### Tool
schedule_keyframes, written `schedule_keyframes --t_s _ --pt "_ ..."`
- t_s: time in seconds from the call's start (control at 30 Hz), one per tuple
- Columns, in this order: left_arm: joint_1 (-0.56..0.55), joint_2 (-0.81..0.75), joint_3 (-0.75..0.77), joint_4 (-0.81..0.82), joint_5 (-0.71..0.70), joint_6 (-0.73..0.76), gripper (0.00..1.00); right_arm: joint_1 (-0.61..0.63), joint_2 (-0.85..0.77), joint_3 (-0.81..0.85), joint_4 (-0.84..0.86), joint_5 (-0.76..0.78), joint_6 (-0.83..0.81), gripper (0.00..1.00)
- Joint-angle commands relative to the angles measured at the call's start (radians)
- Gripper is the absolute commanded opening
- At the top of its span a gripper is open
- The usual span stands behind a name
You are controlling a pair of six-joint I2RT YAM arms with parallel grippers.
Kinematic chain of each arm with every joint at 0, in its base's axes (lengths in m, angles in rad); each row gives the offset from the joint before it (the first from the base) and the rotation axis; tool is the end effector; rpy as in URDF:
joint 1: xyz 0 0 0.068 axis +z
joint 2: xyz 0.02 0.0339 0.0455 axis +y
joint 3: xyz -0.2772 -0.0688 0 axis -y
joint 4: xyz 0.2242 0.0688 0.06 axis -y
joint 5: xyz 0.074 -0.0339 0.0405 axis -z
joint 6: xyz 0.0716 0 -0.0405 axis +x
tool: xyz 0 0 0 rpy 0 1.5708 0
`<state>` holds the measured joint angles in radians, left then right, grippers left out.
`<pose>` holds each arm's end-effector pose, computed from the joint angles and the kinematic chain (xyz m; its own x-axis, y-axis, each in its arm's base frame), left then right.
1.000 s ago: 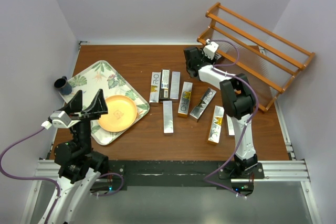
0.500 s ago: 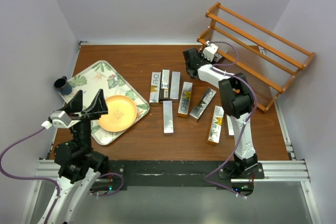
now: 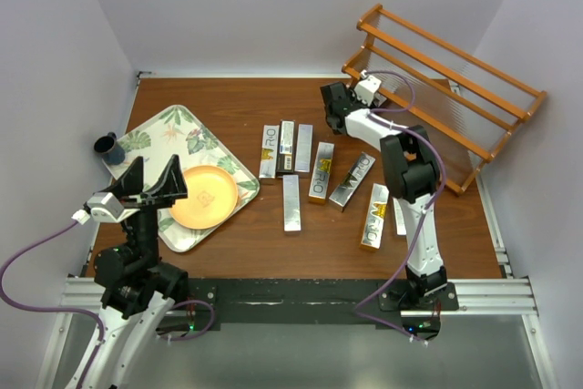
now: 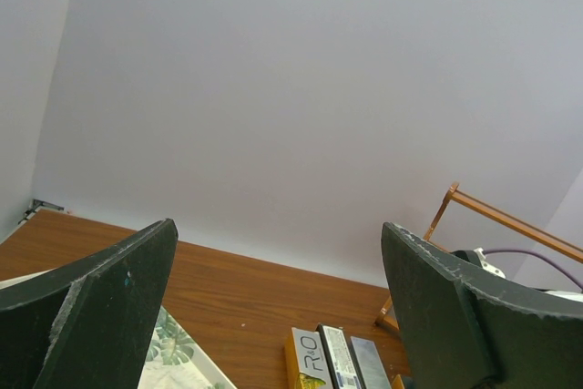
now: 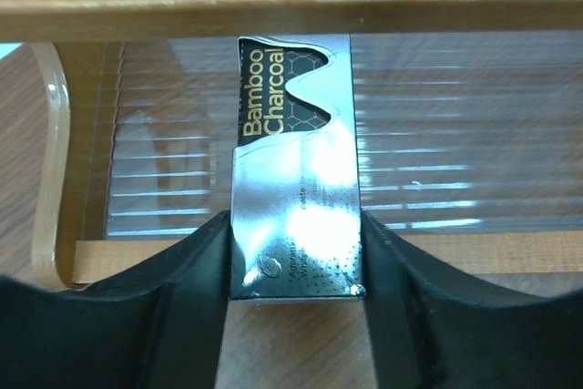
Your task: Place and organize the toothpastes onto the shelf
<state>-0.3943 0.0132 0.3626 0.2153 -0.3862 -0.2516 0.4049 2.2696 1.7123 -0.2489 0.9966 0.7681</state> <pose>0.0579 0.0051 0.3254 0.4631 -0.4425 -0.7680 0.1831 0.8955 -0.4055 0.4819 0.1411 0.1766 -0.2546 0.3015 -0.9189 0.6912 0.7213 0.0451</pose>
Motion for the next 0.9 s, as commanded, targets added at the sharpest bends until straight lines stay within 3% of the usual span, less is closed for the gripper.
schedule_keyframes --t_s 0.0,0.33,0.6,0.87 --pt "-0.005 -0.007 0.027 0.019 0.004 -0.005 1.0 -0.005 0.001 0.029 -0.007 -0.004 0.007 0.6" --pt "-0.005 -0.007 0.026 0.021 0.009 -0.005 1.0 0.014 -0.099 -0.057 0.043 -0.03 -0.053 0.97" --pt "-0.005 -0.009 0.026 0.022 0.013 -0.006 1.0 0.06 -0.287 -0.163 0.001 -0.102 -0.101 0.99" --pt "-0.006 0.021 0.029 0.018 0.029 -0.006 1.0 0.146 -0.522 -0.384 -0.131 -0.138 -0.043 0.99"
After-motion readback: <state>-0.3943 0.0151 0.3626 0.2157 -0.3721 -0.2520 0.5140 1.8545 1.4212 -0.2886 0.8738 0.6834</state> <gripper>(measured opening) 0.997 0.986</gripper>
